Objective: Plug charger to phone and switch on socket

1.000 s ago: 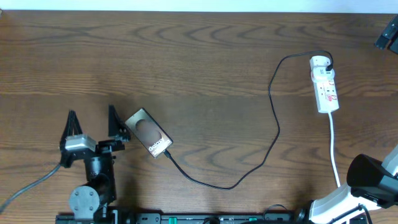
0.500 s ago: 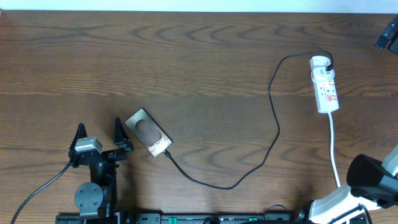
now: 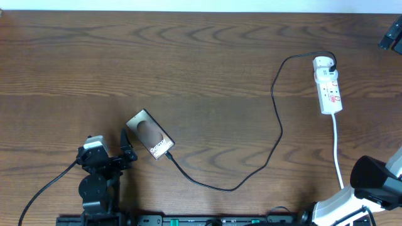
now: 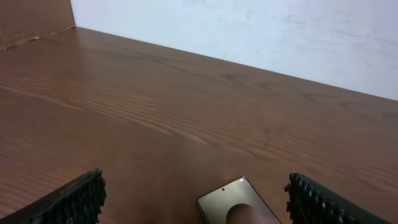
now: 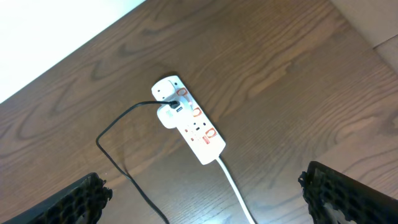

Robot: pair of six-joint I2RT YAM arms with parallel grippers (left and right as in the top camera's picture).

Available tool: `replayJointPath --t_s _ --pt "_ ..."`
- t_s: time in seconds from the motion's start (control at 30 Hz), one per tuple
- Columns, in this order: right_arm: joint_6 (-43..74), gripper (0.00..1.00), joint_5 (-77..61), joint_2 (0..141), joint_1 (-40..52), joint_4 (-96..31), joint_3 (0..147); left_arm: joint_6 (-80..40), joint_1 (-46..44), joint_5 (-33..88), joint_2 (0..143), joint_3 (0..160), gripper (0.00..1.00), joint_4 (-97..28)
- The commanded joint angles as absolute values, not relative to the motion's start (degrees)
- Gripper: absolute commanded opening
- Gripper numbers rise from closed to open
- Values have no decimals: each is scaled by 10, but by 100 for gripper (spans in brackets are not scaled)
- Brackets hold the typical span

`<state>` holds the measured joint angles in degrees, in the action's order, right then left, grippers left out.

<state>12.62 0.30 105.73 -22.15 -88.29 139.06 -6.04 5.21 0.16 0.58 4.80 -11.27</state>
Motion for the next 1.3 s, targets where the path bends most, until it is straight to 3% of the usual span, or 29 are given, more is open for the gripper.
replayJointPath --t_s 0.0,1.27 --pt "132 99 10 1058 -221 -883 1391 -51 56 4 1 39 92 -130" --pt "132 99 22 1058 -221 -901 1391 -51 56 4 3 39 92 -128"
